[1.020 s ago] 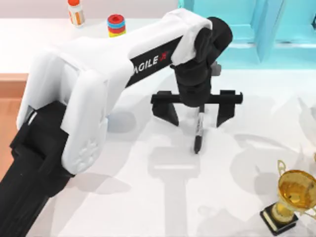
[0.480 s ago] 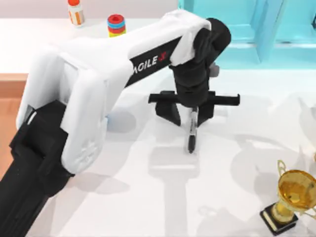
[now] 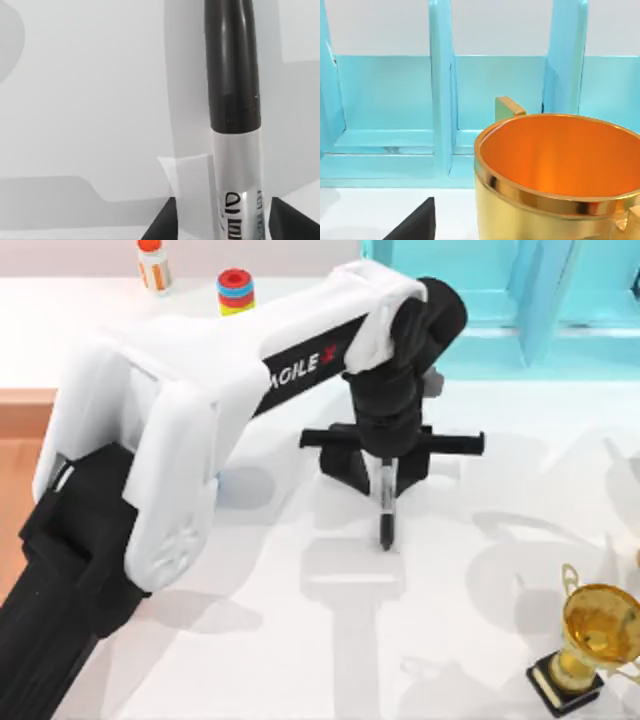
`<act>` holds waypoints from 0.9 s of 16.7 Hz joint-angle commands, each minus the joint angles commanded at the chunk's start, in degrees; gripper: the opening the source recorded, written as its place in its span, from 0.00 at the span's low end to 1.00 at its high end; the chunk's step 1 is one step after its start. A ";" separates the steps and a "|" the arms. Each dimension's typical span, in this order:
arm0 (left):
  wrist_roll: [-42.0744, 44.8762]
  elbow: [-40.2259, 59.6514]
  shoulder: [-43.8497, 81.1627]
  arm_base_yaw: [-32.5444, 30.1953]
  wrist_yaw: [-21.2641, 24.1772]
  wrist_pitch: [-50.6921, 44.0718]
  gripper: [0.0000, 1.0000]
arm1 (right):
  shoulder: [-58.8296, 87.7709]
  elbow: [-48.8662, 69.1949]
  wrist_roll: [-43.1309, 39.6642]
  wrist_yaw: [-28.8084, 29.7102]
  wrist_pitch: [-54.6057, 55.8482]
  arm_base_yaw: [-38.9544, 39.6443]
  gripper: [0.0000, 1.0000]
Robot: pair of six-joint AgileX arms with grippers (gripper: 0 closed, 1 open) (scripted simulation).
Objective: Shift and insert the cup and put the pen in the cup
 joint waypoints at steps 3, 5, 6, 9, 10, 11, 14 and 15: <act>-0.80 -1.89 -2.01 -0.78 -0.14 -0.27 0.00 | 0.00 0.00 0.00 0.00 0.00 0.00 1.00; -2.09 -5.20 -6.01 -1.97 -0.35 -0.70 0.00 | 0.00 0.00 0.00 0.00 0.00 0.00 1.00; -2.82 -7.15 -8.52 -2.67 -0.46 -0.97 0.00 | 0.00 0.00 0.00 0.00 0.00 0.00 1.00; -5.19 -13.35 -16.56 -5.04 -0.83 -1.93 0.00 | 0.00 0.00 0.00 0.00 0.00 0.00 1.00; -6.00 -15.30 -18.97 -5.84 -0.95 -2.27 0.00 | 0.00 0.00 0.00 0.00 0.00 0.00 1.00; -6.76 -17.07 -21.02 -6.60 -1.07 -2.60 0.00 | 0.00 0.00 0.00 0.00 0.00 0.00 1.00; -8.25 -20.18 -24.33 -8.04 -1.22 -3.26 0.00 | 0.00 0.00 0.00 0.00 0.00 0.00 1.00; -8.29 -20.25 -24.40 -8.08 -1.22 -3.28 0.00 | 0.00 0.00 0.00 0.00 0.00 0.00 1.00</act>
